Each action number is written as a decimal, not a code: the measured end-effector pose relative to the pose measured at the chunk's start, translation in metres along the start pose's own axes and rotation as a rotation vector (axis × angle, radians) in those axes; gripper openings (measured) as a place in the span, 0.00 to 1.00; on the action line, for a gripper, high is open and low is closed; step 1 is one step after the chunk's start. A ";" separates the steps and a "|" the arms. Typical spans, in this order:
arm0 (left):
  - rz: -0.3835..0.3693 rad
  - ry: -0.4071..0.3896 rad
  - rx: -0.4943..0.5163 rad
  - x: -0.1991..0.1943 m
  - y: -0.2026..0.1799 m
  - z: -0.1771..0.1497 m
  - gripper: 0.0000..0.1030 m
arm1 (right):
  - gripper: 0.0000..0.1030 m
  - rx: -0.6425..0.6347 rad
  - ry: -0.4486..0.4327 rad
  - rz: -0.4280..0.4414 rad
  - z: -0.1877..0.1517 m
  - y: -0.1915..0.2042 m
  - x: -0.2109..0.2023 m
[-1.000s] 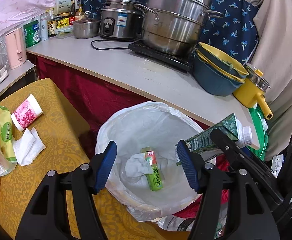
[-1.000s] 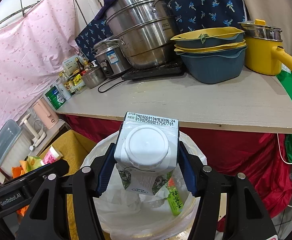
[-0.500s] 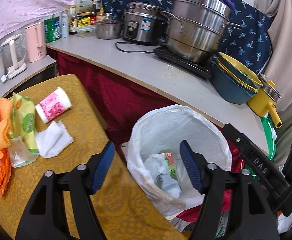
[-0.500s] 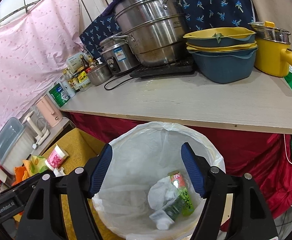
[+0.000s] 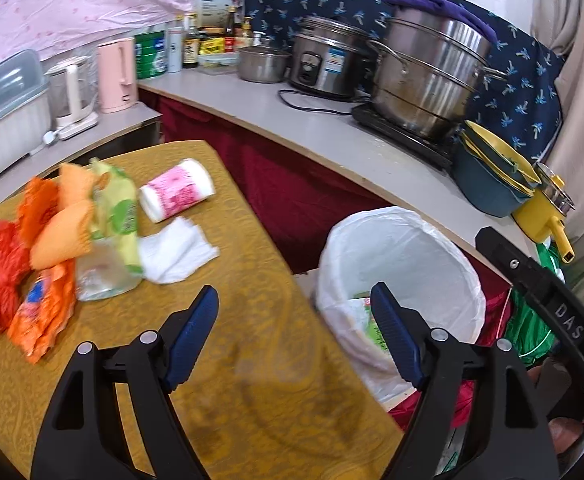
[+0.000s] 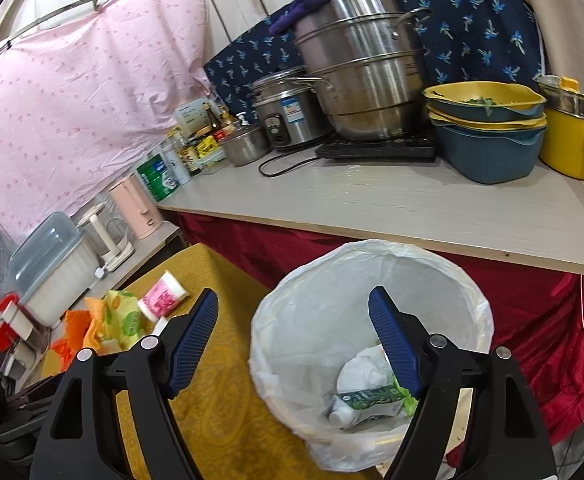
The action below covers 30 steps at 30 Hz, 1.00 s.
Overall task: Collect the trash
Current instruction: 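Move both open grippers back toward the red and orange bags on the table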
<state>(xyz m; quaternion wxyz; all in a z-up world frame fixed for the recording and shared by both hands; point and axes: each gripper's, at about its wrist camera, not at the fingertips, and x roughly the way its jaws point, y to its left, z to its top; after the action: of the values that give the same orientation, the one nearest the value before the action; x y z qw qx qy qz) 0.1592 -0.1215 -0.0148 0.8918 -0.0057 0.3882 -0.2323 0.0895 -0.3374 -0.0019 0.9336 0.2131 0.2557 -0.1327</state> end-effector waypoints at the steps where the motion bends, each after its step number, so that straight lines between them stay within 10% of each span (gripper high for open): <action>1: 0.010 -0.003 -0.007 -0.004 0.007 -0.002 0.73 | 0.73 -0.006 0.002 0.006 -0.002 0.005 -0.001; 30: 0.239 -0.045 -0.273 -0.080 0.198 -0.048 0.82 | 0.73 -0.183 0.175 0.192 -0.063 0.162 0.035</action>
<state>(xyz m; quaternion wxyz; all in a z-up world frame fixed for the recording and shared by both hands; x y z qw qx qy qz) 0.1597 0.0974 -0.0307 0.9124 -0.0857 0.3941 -0.0695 0.1498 -0.1716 -0.0157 0.9317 0.1613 0.3254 0.0003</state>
